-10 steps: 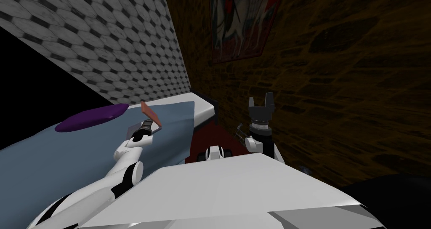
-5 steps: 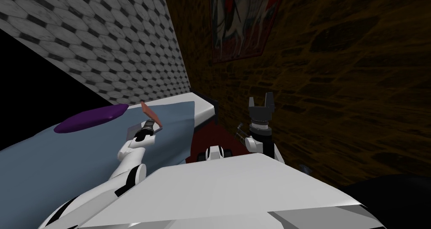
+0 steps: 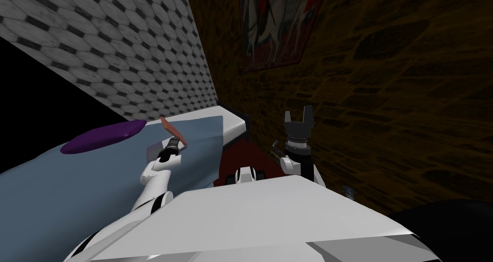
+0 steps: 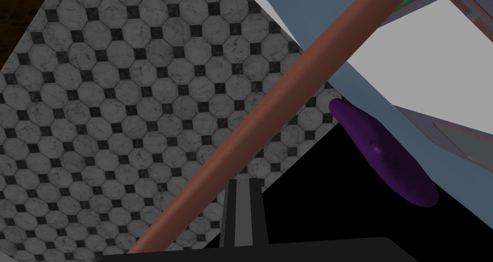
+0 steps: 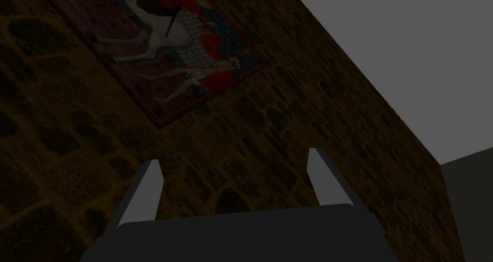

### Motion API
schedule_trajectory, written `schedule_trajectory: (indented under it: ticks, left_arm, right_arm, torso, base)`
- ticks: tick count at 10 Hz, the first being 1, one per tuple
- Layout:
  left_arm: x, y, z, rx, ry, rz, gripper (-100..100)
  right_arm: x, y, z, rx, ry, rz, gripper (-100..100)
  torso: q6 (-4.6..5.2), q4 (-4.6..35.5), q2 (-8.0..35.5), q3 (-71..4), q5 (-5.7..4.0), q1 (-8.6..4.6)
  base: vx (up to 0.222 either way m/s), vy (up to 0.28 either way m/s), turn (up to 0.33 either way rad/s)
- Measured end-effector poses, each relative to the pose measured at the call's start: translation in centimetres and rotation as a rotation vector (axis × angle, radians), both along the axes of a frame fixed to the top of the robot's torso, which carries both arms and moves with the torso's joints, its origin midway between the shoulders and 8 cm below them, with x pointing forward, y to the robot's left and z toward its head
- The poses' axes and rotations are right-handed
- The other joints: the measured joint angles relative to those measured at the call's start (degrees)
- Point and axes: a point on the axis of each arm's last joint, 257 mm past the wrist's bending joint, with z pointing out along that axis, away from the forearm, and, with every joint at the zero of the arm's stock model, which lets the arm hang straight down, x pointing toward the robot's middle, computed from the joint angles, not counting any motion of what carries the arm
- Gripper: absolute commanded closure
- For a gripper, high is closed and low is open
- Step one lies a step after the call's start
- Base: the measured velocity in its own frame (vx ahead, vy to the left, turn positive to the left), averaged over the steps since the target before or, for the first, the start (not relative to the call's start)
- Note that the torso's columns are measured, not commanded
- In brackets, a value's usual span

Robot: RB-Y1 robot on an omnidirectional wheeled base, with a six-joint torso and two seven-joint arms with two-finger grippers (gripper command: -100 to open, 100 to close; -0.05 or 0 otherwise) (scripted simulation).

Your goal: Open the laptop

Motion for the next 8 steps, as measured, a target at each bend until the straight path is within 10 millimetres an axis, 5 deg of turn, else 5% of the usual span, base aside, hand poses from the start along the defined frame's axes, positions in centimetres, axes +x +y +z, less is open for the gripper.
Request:
schedule_trajectory:
  ticks: [8]
  left_arm:
    - [-1.4,-2.2,1.8,0.014,-0.020,0.031,100]
  right_arm:
    - [0.0,0.0,0.0,0.000,0.000,0.000,0]
  torso:
    - [0.00,0.0,0.0,0.0,-0.05,-0.13]
  base:
    - [-0.010,0.043,-0.020]
